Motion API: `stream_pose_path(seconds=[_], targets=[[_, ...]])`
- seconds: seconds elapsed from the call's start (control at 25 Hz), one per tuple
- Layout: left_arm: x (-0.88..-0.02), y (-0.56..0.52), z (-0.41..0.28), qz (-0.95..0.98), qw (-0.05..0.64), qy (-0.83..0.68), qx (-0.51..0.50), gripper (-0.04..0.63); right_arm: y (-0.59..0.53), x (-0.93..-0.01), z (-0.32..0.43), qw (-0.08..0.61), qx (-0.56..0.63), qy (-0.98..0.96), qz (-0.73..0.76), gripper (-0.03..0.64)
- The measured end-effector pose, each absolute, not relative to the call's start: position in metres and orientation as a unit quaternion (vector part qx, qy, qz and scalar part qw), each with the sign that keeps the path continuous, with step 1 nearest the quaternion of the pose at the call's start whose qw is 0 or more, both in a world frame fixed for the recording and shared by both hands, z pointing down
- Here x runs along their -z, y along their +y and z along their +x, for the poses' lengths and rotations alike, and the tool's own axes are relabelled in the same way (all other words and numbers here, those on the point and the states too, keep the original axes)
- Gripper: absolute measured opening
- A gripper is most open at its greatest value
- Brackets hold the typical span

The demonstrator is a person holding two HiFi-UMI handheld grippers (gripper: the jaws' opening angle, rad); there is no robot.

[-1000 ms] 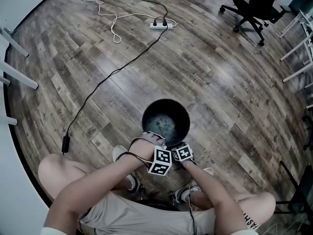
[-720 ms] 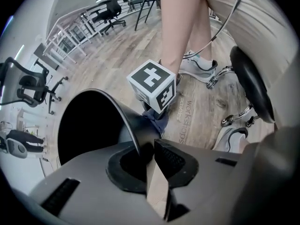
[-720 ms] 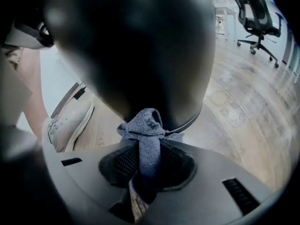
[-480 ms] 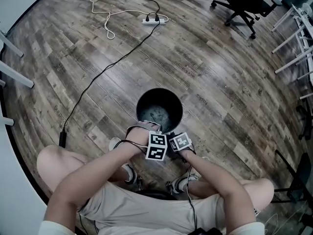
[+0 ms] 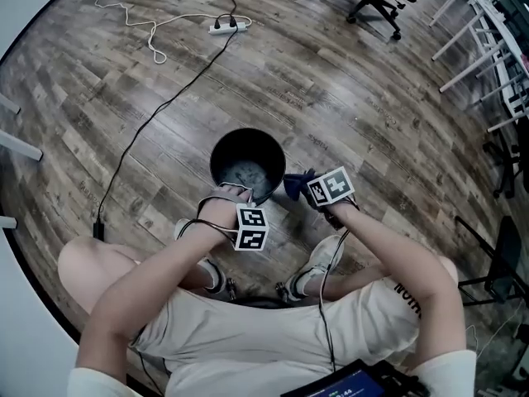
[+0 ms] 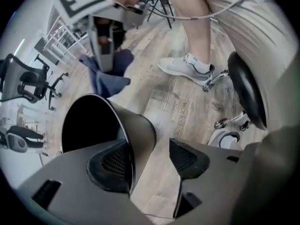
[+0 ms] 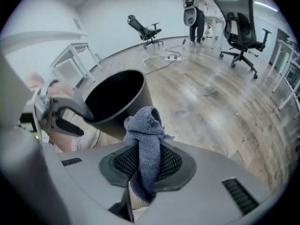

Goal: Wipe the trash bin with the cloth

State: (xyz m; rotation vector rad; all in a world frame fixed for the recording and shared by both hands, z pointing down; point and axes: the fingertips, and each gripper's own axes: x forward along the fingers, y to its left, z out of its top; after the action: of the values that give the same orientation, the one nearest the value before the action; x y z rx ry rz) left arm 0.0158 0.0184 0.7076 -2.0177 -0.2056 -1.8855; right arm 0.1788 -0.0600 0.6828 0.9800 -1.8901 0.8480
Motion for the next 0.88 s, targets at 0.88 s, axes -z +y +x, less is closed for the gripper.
stream_pose_path(seconds=[0.88], targets=[[-0.625,0.067,0.038,-0.805,0.031,-0.092,0.585,0.282,-0.104,-0.418,0.162,0.119,-0.221,-0.840,0.481,0.081]])
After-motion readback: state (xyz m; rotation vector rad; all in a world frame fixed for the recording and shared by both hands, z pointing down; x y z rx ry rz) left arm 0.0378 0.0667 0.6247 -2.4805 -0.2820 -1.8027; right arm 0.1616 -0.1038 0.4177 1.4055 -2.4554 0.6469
